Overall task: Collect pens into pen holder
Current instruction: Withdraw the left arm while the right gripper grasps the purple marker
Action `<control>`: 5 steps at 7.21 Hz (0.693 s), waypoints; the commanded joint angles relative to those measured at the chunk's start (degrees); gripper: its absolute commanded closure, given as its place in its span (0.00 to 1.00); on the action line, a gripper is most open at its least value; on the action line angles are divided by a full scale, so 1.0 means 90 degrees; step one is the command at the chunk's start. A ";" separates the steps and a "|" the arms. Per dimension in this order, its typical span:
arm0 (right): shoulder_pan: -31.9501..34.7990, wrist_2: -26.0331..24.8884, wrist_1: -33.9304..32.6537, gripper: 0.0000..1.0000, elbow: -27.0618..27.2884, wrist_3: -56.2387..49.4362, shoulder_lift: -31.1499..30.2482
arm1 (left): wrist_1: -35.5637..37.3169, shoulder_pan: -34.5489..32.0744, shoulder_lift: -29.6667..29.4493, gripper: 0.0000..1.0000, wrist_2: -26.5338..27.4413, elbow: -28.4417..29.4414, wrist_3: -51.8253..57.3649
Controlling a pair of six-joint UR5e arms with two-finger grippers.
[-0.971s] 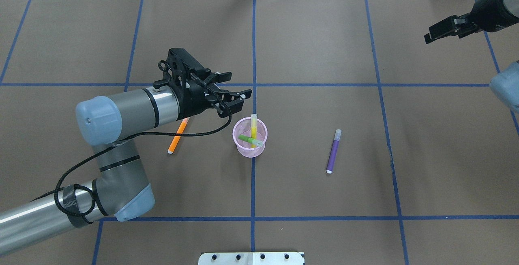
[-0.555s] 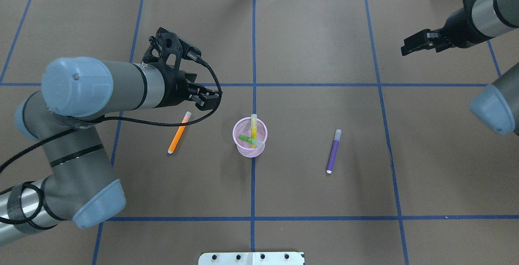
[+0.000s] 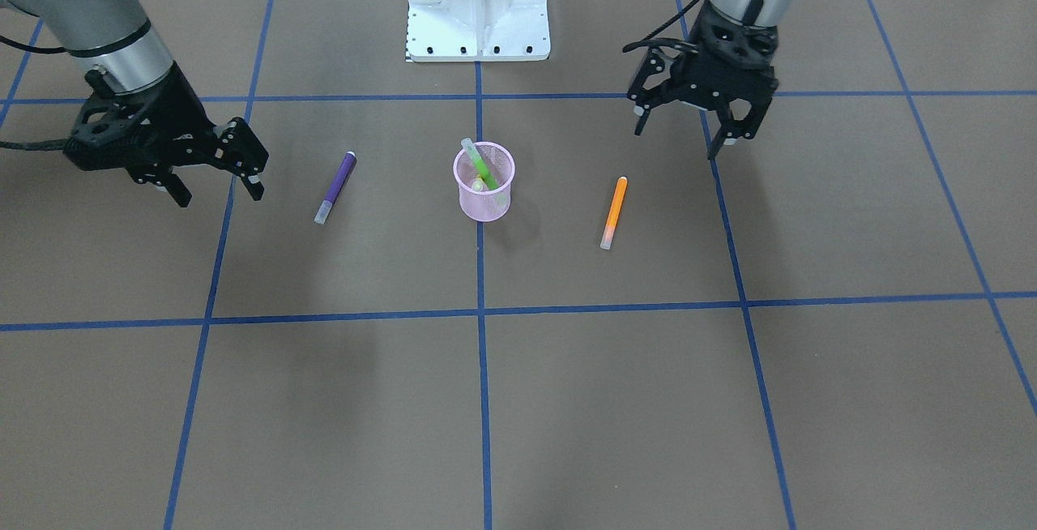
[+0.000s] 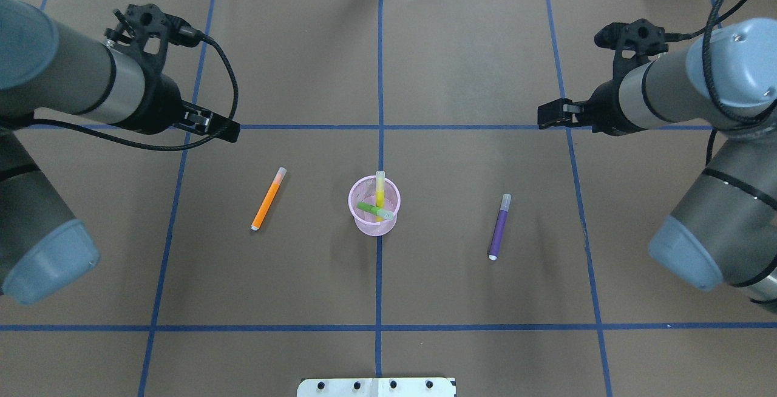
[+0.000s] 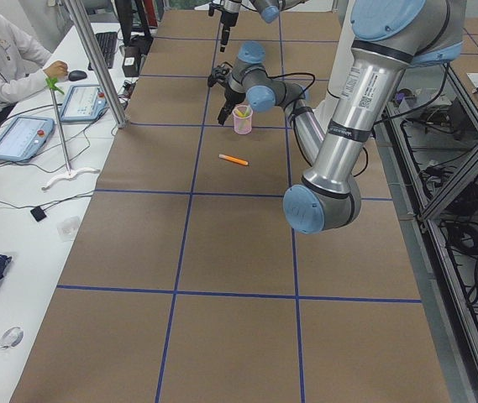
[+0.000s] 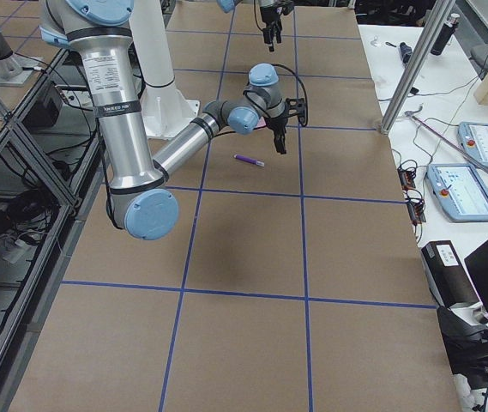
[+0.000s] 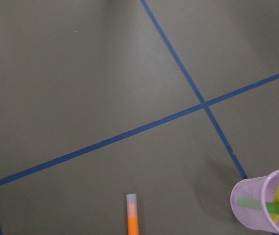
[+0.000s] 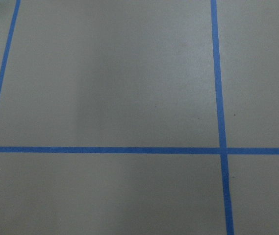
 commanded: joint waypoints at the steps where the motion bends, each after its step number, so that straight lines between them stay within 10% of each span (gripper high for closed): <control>1: -0.1156 -0.1250 -0.0044 0.02 -0.0090 0.1195 0.0016 | 0.0417 -0.0587 0.0316 0.00 -0.0510 -0.0138 0.0820; 5: -0.2216 -0.2437 -0.0443 0.22 -0.1183 0.2303 0.0797 | 0.0407 -0.0587 0.0316 0.00 -0.0471 -0.0285 0.0771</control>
